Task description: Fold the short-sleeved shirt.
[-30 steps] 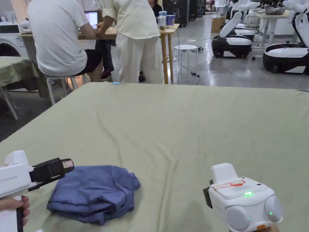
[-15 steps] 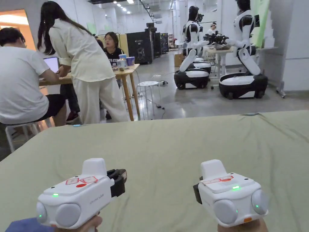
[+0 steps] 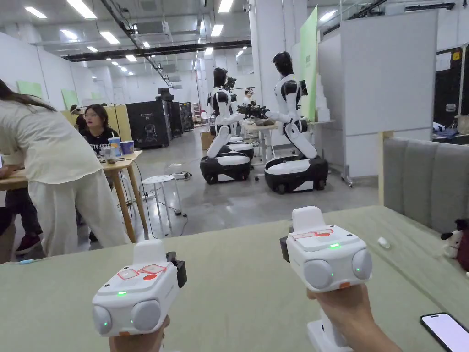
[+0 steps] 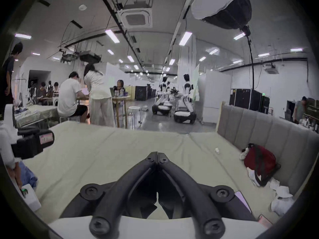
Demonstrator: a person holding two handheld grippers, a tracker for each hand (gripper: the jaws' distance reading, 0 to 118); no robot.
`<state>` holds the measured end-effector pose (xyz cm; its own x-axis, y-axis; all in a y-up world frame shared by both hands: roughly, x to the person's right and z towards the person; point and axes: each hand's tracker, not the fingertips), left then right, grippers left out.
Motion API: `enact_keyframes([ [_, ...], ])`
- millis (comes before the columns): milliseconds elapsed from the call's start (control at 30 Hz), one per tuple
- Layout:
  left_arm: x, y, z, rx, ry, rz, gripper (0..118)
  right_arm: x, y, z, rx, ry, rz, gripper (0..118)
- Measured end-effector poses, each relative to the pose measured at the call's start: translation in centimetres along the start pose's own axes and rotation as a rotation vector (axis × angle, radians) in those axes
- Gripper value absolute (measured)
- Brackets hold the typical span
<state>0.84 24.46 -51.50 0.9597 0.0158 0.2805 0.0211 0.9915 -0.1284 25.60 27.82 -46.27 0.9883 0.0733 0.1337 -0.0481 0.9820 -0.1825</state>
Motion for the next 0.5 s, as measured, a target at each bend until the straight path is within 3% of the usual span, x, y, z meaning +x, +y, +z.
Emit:
enact_keyframes([
  [100,0.1,-0.2,-0.8,0.04,0.056,0.001,0,-0.9,0.0,-0.8,0.084,-0.088,0.104,0],
  [133,0.1,-0.4,-0.9,0.051,0.063,0.008,0,-1.3,-0.1,-0.8,0.089,-0.073,0.109,0],
  [267,0.0,-0.7,-0.5,0.042,0.091,0.012,0,-2.0,-0.9,-1.1,0.081,-0.045,0.083,0],
  [367,-0.6,-1.0,-0.3,0.022,0.086,0.026,0,-2.0,-1.4,-0.9,0.081,-0.089,0.051,0],
  [500,-1.5,-1.2,-0.4,0.029,0.09,0.035,7,-1.5,-1.5,-0.7,0.071,-0.065,0.013,0],
])
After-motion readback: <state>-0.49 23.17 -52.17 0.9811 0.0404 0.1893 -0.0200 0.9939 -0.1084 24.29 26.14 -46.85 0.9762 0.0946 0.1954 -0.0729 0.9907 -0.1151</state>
